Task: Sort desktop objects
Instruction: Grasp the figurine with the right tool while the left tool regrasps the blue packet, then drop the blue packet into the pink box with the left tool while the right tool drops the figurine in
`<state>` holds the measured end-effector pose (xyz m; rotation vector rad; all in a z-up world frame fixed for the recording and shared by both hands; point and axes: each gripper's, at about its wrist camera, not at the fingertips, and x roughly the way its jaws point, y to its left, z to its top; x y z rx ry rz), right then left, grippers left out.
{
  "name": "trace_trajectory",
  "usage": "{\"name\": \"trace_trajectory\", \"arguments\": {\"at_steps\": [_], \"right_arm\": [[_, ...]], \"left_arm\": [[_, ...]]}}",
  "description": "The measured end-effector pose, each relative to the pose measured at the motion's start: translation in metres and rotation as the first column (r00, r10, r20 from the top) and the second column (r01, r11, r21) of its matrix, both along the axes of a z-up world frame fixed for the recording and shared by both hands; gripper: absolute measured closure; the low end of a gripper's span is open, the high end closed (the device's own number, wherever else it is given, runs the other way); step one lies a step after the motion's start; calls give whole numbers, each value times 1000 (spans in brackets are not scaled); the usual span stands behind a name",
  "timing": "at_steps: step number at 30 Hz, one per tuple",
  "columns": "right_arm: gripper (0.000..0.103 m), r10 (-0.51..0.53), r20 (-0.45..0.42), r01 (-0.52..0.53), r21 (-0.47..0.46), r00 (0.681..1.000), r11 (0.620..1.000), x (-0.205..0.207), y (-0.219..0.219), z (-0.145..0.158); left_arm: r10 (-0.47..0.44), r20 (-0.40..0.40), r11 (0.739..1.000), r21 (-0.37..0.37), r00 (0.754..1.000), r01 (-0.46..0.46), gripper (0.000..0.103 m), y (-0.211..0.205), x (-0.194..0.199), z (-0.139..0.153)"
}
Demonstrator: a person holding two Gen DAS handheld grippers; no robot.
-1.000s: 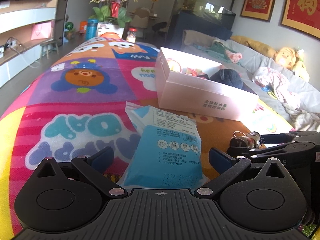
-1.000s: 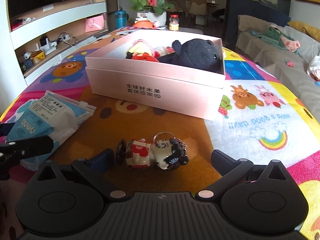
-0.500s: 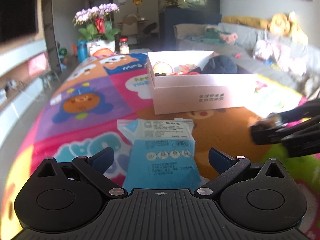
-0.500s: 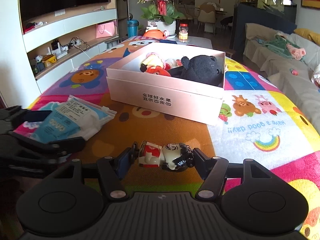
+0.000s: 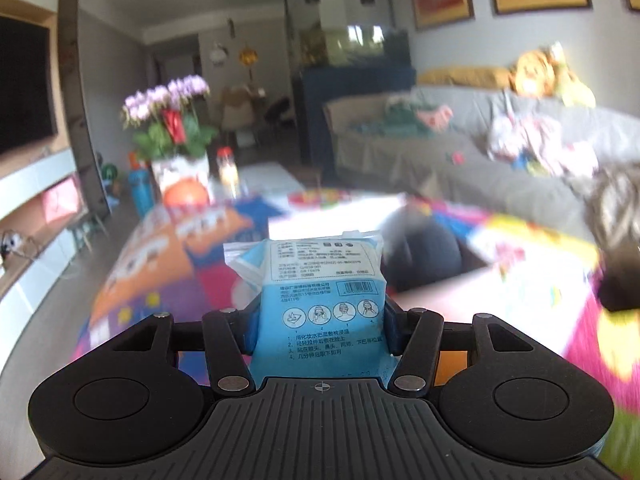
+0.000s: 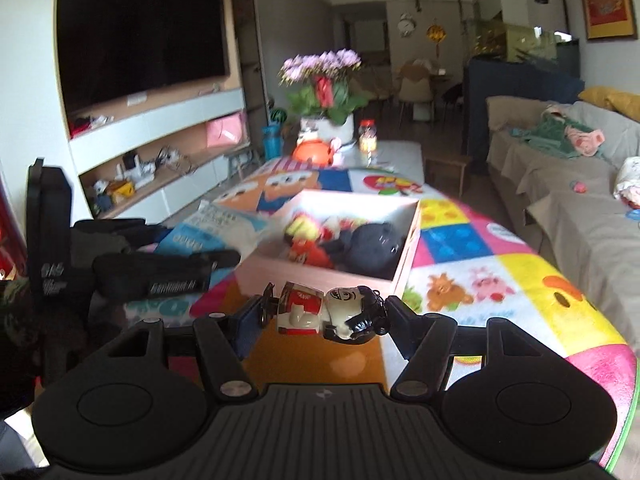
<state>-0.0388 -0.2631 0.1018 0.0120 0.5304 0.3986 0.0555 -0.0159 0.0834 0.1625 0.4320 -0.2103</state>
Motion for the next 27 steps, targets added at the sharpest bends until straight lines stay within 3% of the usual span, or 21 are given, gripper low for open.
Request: {"name": "trace_trajectory", "arguments": {"at_steps": [3,4,5,7,9,13,18,19,21,23,27], "right_arm": [[38,-19,-21,19,18,1000,1000,12,-1,-4],[38,-25,-32,26,17,999,1000,17,-1,-5],[38,-30,-38,31,12,999,999,20,-1,-6],[38,-41,-30,41,-7,999,999,20,-1,-7],[38,-52,-24,52,-23,998,998,23,-3,-8],[38,-57,-2,57,-50,998,997,49,5,2],[38,-51,49,52,-27,998,998,120,27,34],[36,-64,50,65,-32,997,997,138,33,36],[19,-71,37,73,-49,997,996,165,45,35],[17,-55,-15,54,-35,998,998,183,60,31],[17,-47,-219,58,46,975,997,222,86,6]], "left_arm": [[36,49,998,-46,998,-34,38,-14,39,5],[44,42,997,-69,998,-41,24,-17,52,2],[45,8,995,-87,999,-44,15,-19,62,-1],[31,-62,991,-124,998,-39,14,-15,69,-9],[20,-61,991,-134,998,-28,7,-7,55,-17],[40,-80,991,-127,996,-50,6,14,22,-31],[43,-119,990,-126,992,-58,4,28,-9,-41],[44,-111,991,-119,993,-58,3,30,-15,-43],[55,-111,992,-108,992,-67,3,36,-22,-49],[61,-137,989,-127,989,-79,3,43,-27,-57],[59,-204,973,-207,977,-102,3,56,-30,-74]]}}
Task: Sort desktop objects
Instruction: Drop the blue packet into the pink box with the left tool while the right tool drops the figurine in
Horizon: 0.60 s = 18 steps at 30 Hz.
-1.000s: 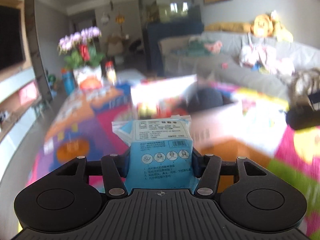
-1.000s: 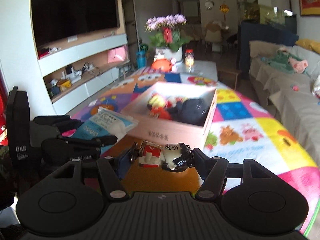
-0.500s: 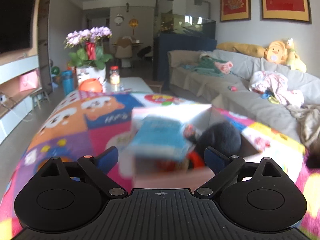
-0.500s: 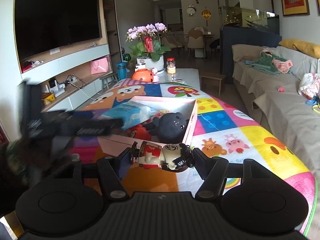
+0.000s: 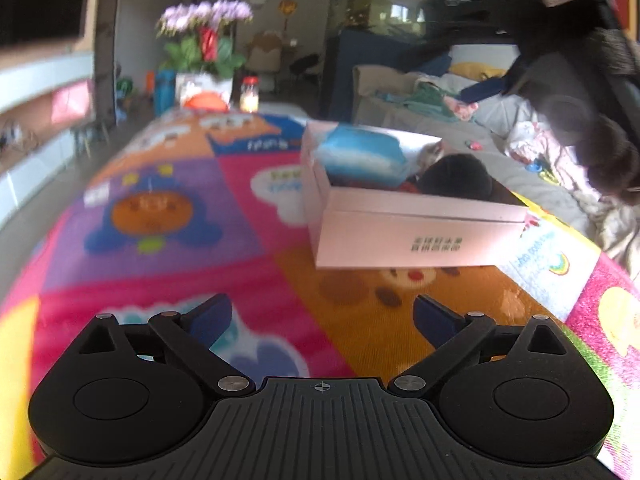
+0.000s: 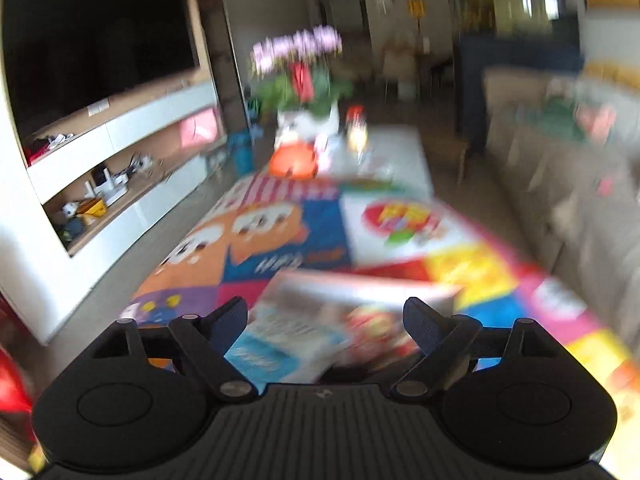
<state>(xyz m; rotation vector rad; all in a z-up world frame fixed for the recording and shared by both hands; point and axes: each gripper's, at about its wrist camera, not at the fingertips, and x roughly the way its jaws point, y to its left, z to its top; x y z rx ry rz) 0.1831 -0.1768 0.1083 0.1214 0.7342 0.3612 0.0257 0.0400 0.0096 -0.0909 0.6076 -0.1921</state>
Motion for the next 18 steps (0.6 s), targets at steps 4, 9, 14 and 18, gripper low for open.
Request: {"name": "trace_trajectory", "arguments": {"at_steps": [4,9,14,18], "right_arm": [[18,12,-120,-11,14,993,1000,17,22,-35],[39,62,0,-61,-169,998,984,5,45,-41],[51,-37,41,45,-235,998,971,10,38,-44],[49,2,5,-2,-102,1000,995,0,37,-47]], "left_arm": [[-7,3,999,-42,1000,7,3,5,-4,-8],[0,4,996,-88,1000,0,1,10,-5,-9],[12,15,994,-110,1000,-10,1,12,-6,-9],[17,14,993,-117,1000,-15,1,13,-6,-9]]}}
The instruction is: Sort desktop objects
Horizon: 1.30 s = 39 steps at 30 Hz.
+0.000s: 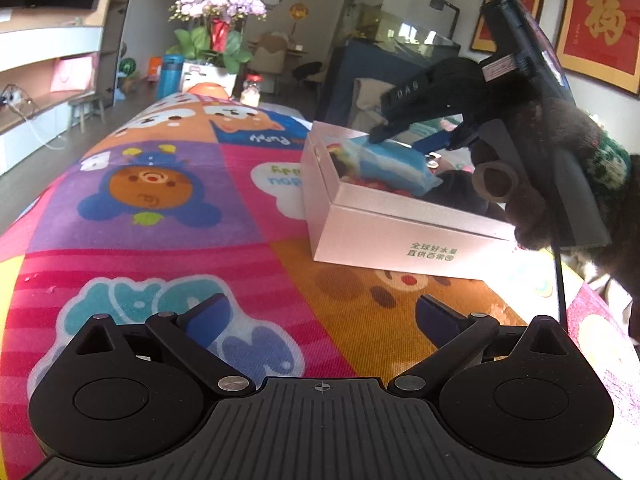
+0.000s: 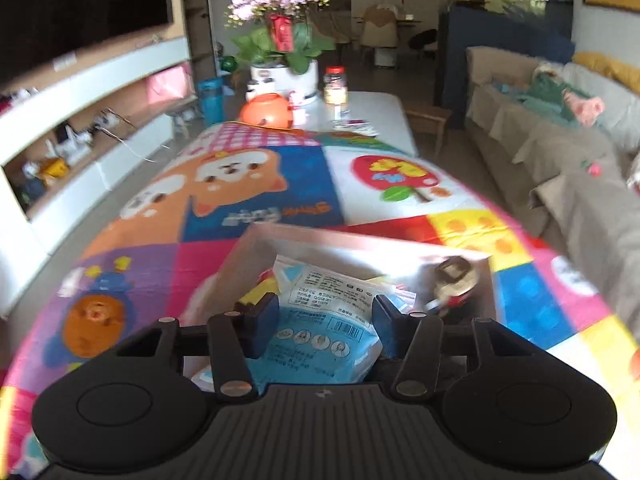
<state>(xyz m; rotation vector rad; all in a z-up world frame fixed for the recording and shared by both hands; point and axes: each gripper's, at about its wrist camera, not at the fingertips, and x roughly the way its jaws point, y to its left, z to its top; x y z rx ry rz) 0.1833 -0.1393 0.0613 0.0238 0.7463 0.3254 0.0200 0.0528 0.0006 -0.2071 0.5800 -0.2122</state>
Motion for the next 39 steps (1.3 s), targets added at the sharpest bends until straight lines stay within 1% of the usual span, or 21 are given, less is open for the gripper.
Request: {"name": "trace_trajectory", "arguments": {"at_steps": [1,4,6,8,9,10,12,14,16,17,18,20,23,27,30,32,33,35,36,37,39], "right_arm": [[47,14,16,-13,-7,1000,1000,-5,4,1],[47,55,73,-46,-120,996,992,-15,18,-1],[46,59,111,-35,-206,992,978,-20,20,-5],[46,63,182,-7,-296,981,955,-30,18,-8],[45,72,190,-14,-291,979,957,-36,12,-5],[44,76,186,-27,-256,980,966,-43,3,0],[36,61,188,-28,-176,980,984,-62,-19,13],[16,31,214,-4,-124,976,992,-87,-42,20],[9,13,230,9,-95,973,995,-115,-61,21],[3,4,231,17,-89,973,996,-128,-68,19],[0,-8,228,28,-86,974,996,-141,-75,14],[0,-19,203,37,-86,979,996,-160,-83,3],[0,-44,146,54,-63,988,997,-178,-90,-19],[0,-106,70,107,-10,992,994,-187,-95,-46],[0,-150,28,149,31,988,988,-191,-99,-61],[0,-184,-5,184,0,983,983,-188,-97,-72],[0,-183,1,183,-21,983,983,-187,-95,-74],[0,-175,-8,174,-73,985,982,-182,-89,-74],[0,-167,-5,165,-120,986,979,-178,-83,-76],[0,-153,3,152,-151,988,977,-174,-80,-78],[0,-146,-1,145,-133,989,980,-167,-82,-79]], "left_arm": [[2,-4,1000,0,1000,-2,1,0,0,0],[10,-12,1000,2,1000,-10,1,0,1,0],[15,-16,1000,5,1000,-15,1,0,2,-1],[20,-22,1000,7,1000,-20,0,-1,2,-1],[22,-27,1000,8,999,-22,0,-1,3,-2],[25,-32,1000,10,999,-25,0,-1,3,-2],[32,-37,999,14,999,-31,0,-1,4,-2],[37,-43,999,20,998,-36,0,-1,5,-3],[38,-51,999,27,998,-37,0,-2,6,-3],[39,-55,999,31,998,-38,0,-3,6,-4],[41,-61,999,37,997,-39,0,-4,7,-4],[44,-66,997,58,997,-41,0,-7,8,-4],[50,-72,992,118,996,-41,0,-16,7,-5],[34,-68,978,207,997,-19,0,-31,3,-5],[24,-36,960,280,999,-13,0,-42,-4,-5],[30,-48,944,330,998,-12,0,-51,-3,-6],[38,-65,939,344,997,-13,0,-54,-1,-8],[45,-76,951,308,996,-19,0,-55,2,-7],[31,-93,960,281,995,-3,0,-55,6,-7],[36,-98,963,268,995,-8,0,-56,8,-7],[91,-102,960,273,991,-61,0,-61,13,-8]]}}
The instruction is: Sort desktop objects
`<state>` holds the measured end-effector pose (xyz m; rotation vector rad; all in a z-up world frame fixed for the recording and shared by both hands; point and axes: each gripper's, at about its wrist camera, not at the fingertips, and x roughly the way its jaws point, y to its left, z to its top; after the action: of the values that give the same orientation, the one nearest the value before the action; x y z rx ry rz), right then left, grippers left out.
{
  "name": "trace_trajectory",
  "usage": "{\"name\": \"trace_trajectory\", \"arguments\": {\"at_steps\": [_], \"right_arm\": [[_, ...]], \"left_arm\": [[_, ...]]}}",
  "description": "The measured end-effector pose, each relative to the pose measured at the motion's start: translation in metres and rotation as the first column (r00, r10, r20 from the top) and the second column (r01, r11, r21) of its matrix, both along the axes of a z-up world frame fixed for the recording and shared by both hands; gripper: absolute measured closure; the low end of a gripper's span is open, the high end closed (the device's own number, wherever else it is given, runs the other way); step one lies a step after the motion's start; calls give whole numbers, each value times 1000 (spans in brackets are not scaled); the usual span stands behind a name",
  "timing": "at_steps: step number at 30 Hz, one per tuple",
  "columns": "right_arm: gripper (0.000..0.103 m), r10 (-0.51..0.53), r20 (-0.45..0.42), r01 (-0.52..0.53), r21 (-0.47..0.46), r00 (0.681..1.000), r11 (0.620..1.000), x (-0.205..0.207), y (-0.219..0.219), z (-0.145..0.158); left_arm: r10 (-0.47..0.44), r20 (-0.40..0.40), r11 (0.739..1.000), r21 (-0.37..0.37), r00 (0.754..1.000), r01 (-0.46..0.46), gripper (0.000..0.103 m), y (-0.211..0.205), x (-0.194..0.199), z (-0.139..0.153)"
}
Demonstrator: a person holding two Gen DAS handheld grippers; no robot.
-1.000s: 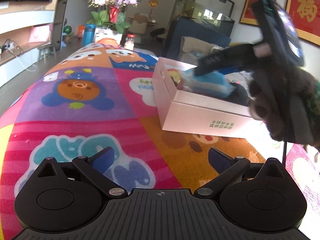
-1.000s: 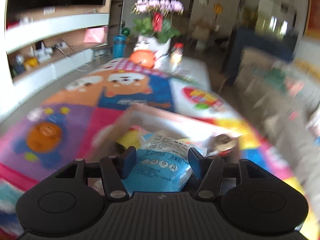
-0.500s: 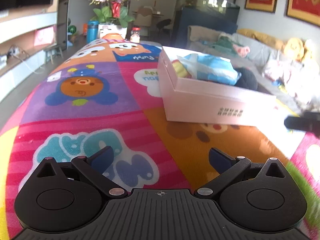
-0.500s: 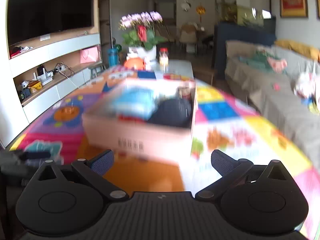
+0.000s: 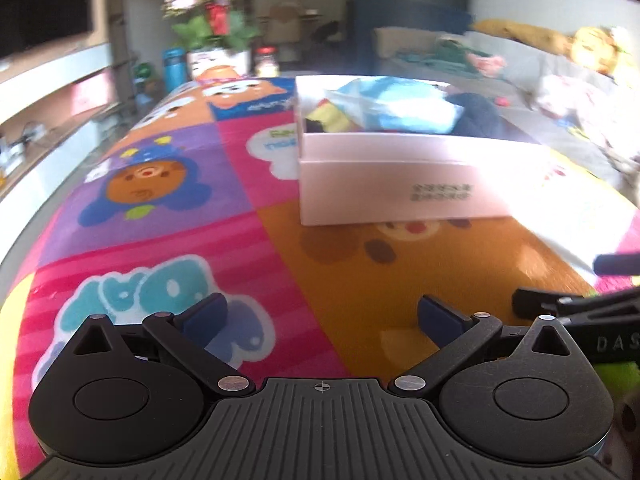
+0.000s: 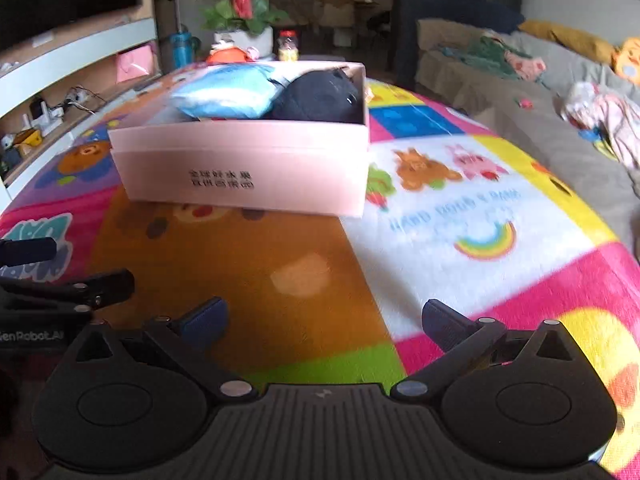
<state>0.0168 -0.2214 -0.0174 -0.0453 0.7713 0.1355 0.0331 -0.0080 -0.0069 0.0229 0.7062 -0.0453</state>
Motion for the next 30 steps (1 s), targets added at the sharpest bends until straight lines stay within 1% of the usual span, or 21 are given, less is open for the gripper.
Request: {"name": "trace_trajectory", "arguments": {"at_steps": [1,2,5,7,30], "right_arm": [[0,1,8,-1,2,1000,1000,2,-1,-1],[0,5,35,-6,6,999,1000,0,-2,-3],[0,0,72,-1,14,997,1000,-7,-4,-6],[0,0,74,-1,14,997,1000,-8,-3,-6],[0,0,73,-1,13,997,1000,-8,-3,-6]], "left_arm": [[21,-1,1000,5,1000,-21,0,-3,1,-1],[35,6,999,10,999,-35,0,-5,1,-2],[42,11,999,7,999,-42,0,-5,-1,-3],[42,9,999,-2,999,-42,0,-3,-1,-3],[42,9,999,-2,999,-42,0,-3,-1,-3]]}}
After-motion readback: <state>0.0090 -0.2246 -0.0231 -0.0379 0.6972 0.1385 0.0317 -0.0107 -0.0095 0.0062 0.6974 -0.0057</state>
